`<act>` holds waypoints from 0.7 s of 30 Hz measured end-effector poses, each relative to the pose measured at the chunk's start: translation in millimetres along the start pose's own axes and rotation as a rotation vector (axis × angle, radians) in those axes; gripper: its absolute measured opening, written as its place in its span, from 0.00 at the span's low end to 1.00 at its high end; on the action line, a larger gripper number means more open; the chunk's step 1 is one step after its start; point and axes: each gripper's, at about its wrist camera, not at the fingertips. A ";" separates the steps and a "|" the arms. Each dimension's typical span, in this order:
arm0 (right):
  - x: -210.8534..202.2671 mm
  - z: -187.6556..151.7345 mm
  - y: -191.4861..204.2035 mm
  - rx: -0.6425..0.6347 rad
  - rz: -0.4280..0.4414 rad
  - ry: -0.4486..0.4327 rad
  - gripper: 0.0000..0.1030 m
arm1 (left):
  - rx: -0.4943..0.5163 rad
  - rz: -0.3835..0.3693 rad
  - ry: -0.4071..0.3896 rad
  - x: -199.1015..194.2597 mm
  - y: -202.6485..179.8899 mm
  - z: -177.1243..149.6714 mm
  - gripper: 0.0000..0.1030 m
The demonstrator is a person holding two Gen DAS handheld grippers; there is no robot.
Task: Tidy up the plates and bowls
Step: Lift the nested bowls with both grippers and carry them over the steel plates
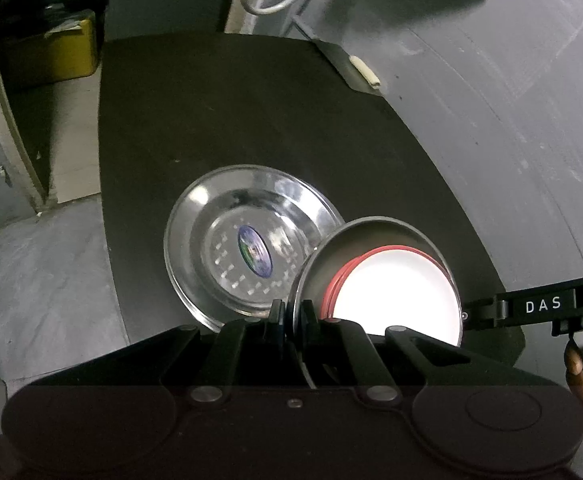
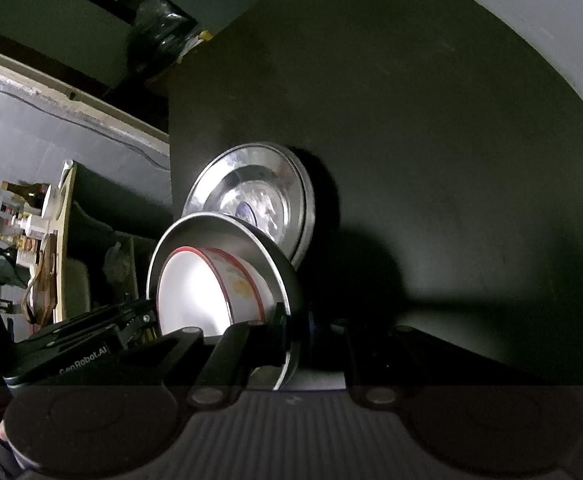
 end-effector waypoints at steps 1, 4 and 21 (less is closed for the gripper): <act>0.2 3.8 0.8 -0.006 0.002 0.002 0.11 | -0.006 0.004 -0.003 0.8 1.4 2.2 0.05; 4.0 14.0 4.8 -0.023 0.007 0.008 0.11 | -0.024 0.016 -0.011 2.8 5.6 9.3 0.05; 30.5 55.2 15.4 -0.093 0.019 0.056 0.11 | -0.093 0.069 -0.022 21.0 31.8 36.0 0.05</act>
Point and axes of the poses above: each gripper's, at about its wrist camera, not at the fingertips, and x roughly the way its jaws point, y to its left, z to its top, and after that the axes turned 4 degrees about -y, right-handed
